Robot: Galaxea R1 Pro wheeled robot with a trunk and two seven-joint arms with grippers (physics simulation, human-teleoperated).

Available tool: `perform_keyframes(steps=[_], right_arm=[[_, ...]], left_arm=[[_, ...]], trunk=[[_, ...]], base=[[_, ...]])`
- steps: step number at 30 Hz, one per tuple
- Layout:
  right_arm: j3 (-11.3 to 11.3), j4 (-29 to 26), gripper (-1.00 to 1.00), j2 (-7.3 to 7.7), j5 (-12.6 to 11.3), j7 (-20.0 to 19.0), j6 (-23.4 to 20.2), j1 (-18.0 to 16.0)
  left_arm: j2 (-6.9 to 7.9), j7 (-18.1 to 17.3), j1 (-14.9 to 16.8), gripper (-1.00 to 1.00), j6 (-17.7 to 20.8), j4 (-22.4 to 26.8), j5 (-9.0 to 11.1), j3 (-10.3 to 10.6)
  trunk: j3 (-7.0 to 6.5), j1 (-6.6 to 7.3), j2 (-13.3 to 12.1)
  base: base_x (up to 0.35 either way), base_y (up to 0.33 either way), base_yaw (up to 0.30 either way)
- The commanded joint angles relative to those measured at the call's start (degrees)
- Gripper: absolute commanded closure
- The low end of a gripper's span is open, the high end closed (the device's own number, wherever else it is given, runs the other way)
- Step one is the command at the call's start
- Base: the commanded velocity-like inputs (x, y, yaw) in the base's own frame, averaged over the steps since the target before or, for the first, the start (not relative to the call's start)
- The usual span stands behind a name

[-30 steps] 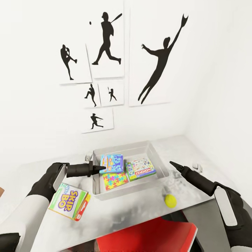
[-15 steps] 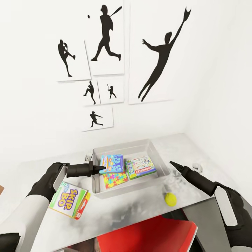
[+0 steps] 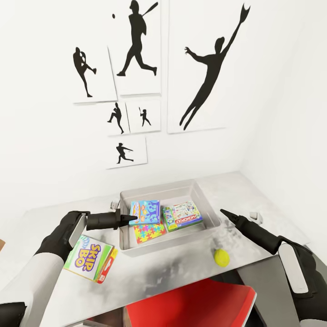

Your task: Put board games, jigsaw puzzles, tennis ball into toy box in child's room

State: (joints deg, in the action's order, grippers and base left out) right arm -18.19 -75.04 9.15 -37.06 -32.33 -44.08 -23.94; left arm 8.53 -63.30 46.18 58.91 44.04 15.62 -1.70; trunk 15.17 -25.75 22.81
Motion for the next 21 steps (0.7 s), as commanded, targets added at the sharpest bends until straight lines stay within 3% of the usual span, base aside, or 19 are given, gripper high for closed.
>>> perform_keyframes(steps=[1,2,21], right_arm=[[-0.09,-0.01,-1.00,-0.01,-0.12,-0.10,-0.39,-0.05],[-0.09,-0.01,-1.00,-0.01,-0.12,-0.10,-0.39,-0.05],[-0.09,-0.01,-1.00,-0.01,-0.12,-0.22,-0.39,-0.05]], left_arm=[[0.00,-0.24,0.05,1.00,0.24,-0.01,-0.06,-0.06],[0.00,-0.24,0.05,-1.00,0.24,-0.01,-0.06,-0.06],[0.04,-0.24,0.05,-1.00,0.24,-0.01,-0.06,-0.14]], trunk=[[0.12,-0.03,0.11],[0.12,-0.03,0.11],[0.13,-0.03,0.11]], base=[[0.000,0.000,0.000],[0.000,0.000,0.000],[0.000,0.000,0.000]])
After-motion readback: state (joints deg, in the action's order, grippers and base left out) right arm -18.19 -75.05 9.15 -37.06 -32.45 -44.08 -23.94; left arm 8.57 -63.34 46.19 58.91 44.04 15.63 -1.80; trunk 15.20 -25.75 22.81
